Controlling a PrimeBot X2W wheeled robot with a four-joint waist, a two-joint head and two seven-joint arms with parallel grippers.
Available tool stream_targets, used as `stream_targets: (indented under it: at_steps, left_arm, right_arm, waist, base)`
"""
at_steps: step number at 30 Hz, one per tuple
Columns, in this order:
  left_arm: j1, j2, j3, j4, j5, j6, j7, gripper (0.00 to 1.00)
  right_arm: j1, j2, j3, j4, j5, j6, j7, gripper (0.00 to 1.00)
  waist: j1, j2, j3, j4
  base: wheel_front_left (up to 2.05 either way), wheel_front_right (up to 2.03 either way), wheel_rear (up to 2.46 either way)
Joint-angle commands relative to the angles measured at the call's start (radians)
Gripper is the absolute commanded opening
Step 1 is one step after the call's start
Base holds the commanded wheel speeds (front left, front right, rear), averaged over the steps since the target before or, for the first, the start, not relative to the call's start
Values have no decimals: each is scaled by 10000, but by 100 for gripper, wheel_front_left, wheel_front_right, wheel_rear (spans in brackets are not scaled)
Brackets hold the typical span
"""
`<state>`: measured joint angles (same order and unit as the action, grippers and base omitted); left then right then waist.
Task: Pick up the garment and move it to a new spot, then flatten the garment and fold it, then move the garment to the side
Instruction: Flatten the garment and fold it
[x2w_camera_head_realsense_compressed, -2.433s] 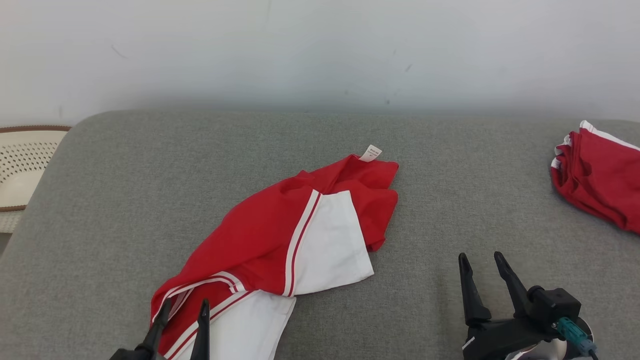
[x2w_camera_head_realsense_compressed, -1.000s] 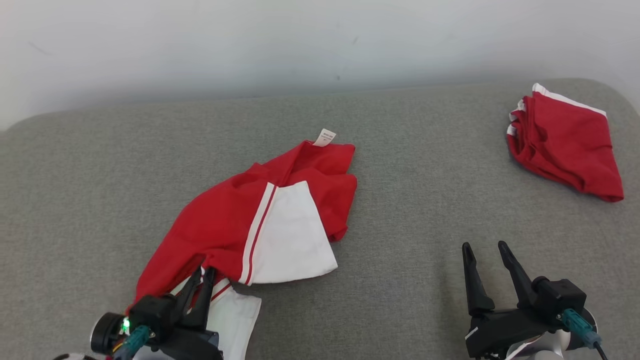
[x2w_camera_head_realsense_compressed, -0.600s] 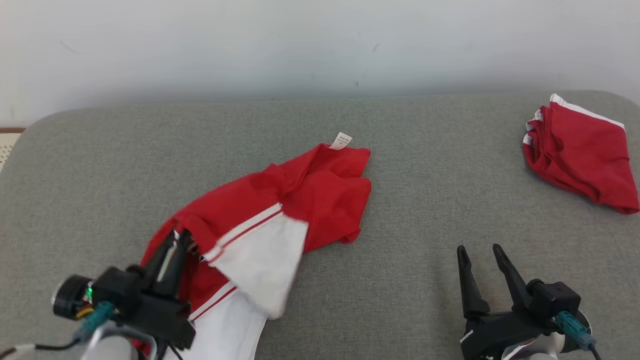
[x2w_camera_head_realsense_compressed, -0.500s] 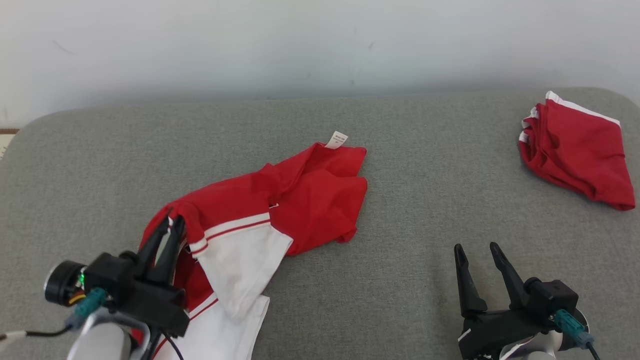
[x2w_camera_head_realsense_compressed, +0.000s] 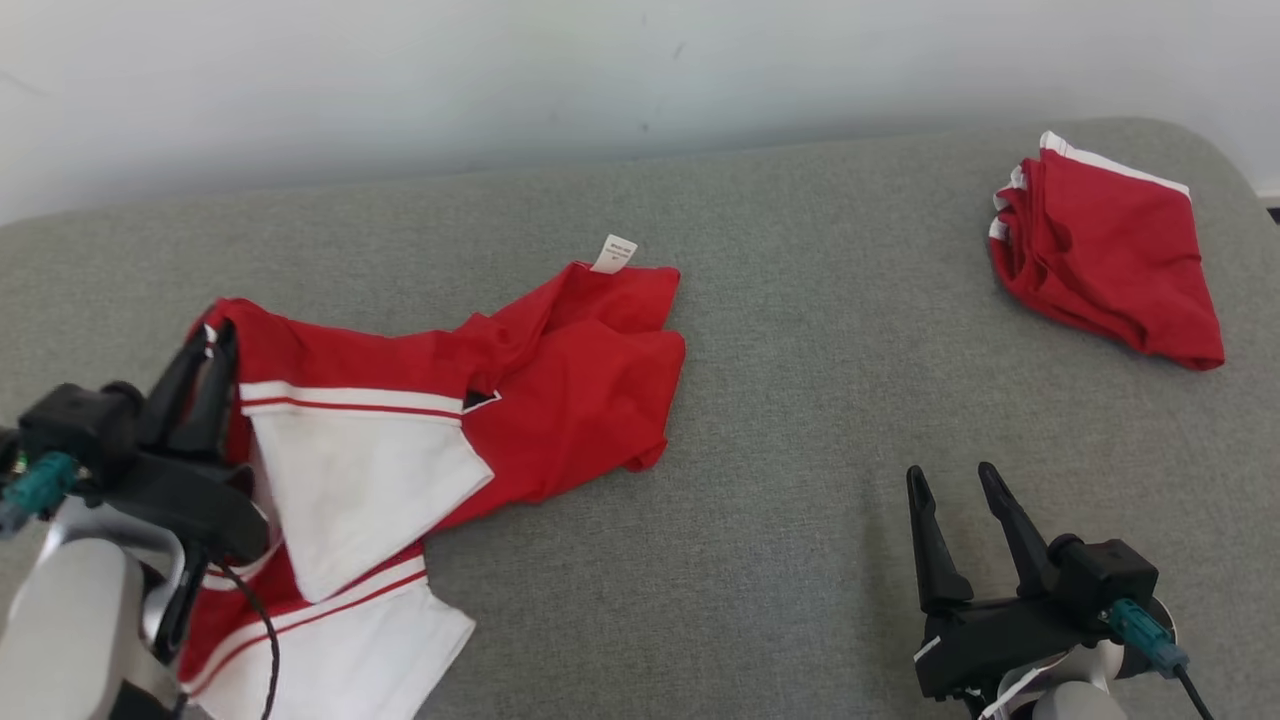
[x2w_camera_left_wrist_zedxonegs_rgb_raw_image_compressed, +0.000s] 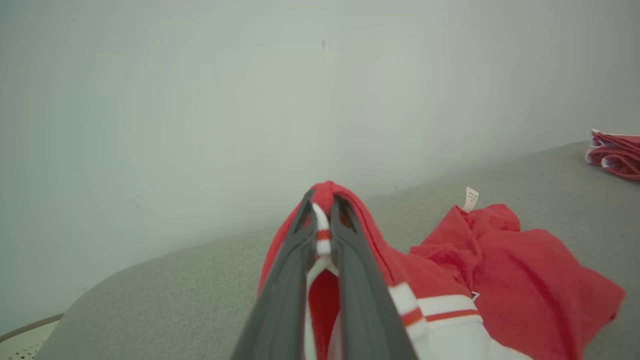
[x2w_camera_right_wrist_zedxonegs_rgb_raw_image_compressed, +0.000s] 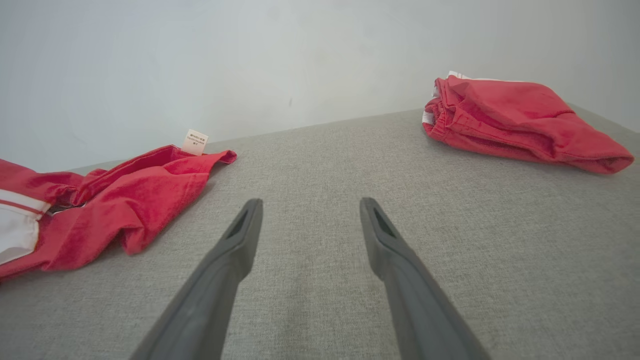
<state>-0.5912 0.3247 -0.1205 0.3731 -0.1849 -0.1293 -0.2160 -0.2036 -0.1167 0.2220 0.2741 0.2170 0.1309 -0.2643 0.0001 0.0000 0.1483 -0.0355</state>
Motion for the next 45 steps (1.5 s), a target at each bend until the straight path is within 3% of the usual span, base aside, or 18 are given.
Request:
stream_targets:
  at_steps: [1, 11, 12, 13, 14, 15, 28, 45]
  left_arm:
    - [-149, 52, 36, 121, -25, 8, -65, 0]
    - [-1308, 500, 242, 2314, -26, 74, -404, 0]
    - [-1377, 514, 230, 2476, 26, 84, -419, 8]
    - [-1446, 530, 221, 2634, 68, 124, -433, 33]
    - [-1491, 554, 220, 2775, 107, 147, -455, 95]
    - [-1528, 552, 238, 2909, 124, 160, -472, 100]
    - [-241, 325, 711, 1818, 137, 340, -495, 100]
    - [2730, -1068, 1437, -1763, 129, 845, -476, 100]
  right_arm:
    - [-109, -31, 17, -18, 33, -3, -20, 100]
    - [-319, -163, 68, -63, 37, -3, -20, 100]
    - [-319, -174, 65, -54, 32, -3, -20, 100]
    - [-325, -184, 62, -46, 29, -3, -20, 100]
    - [-345, -184, 56, -40, 24, -3, -20, 100]
    - [-358, -181, 50, -28, 17, -3, -20, 100]
    - [-81, -61, -88, 104, -41, -3, -20, 100]
    - [313, -50, -183, 181, -75, -3, -20, 100]
  waist:
    - [-1, 0, 179, -163]
    - [-1, 0, 620, -409]
    - [-1, 0, 640, -415]
    - [-1, 0, 660, -413]
    - [-1, 0, 677, -410]
    - [-1, 0, 685, -402]
    - [-1, 0, 173, 56]
    - [-1, 0, -571, 853]
  base:
    - [0, 0, 0]
    - [0, 0, 0]
    - [0, 0, 0]
    - [0, 0, 0]
    - [0, 0, 0]
    - [0, 0, 0]
    - [0, 0, 0]
    - [0, 0, 0]
